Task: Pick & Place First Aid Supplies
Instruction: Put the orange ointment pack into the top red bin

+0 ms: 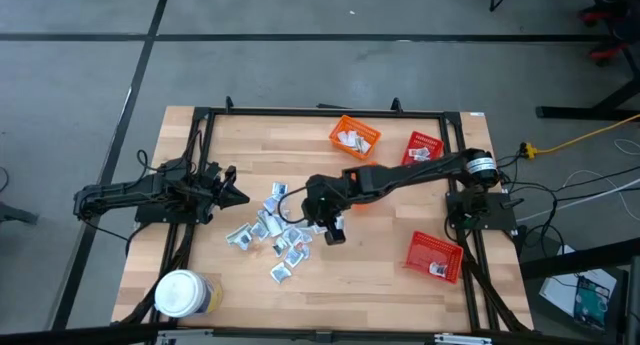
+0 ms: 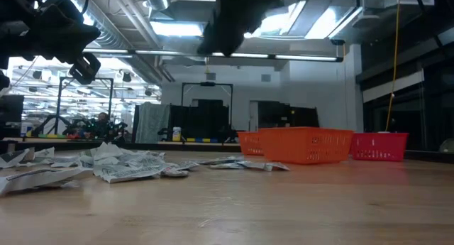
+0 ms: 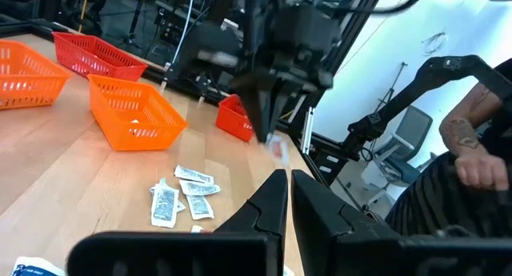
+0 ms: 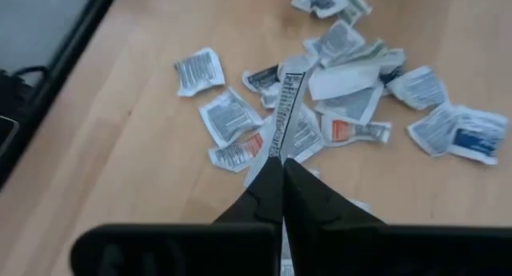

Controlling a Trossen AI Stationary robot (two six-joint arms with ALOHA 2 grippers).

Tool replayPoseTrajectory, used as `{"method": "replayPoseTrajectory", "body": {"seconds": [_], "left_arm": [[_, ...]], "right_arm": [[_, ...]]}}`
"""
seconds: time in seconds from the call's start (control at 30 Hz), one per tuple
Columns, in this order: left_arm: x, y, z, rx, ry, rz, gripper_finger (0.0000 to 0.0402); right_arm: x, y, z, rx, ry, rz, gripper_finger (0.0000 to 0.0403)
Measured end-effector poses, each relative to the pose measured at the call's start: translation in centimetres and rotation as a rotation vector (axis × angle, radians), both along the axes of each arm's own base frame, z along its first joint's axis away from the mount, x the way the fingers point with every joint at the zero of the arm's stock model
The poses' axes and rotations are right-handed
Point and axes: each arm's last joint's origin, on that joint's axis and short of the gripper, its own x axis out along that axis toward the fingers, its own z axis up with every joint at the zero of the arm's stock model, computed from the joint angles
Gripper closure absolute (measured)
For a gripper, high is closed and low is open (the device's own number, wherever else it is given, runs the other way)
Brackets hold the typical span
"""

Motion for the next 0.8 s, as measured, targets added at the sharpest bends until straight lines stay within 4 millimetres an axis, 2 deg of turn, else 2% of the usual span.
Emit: {"method": "replayPoseTrajectory", "body": {"seconds": [0.2, 0.33, 0.5, 0.8], "left_arm": [[0.0, 0.0, 0.0, 0.0, 0.001, 0.0, 0.0386], [0.0, 0.0, 0.0, 0.0, 0.001, 0.0, 0.0386], [0.0, 0.0, 0.0, 0.0, 0.001, 0.0, 0.0386], [0.0, 0.0, 0.0, 0.0, 0.002, 0.0, 0.0386]], "right_arm": [[-0.8, -1.0, 3.9, 0.011, -0.007, -0.036, 0.04], [-2.1, -2.5, 5.6, 0.038, -0.029, -0.109, 0.0399], [-4.1, -4.5, 6.4, 0.051, -0.041, -0.177, 0.0399], [-8.4, -8.8, 6.0, 0.031, -0.068, -0.417, 0.0399]]}}
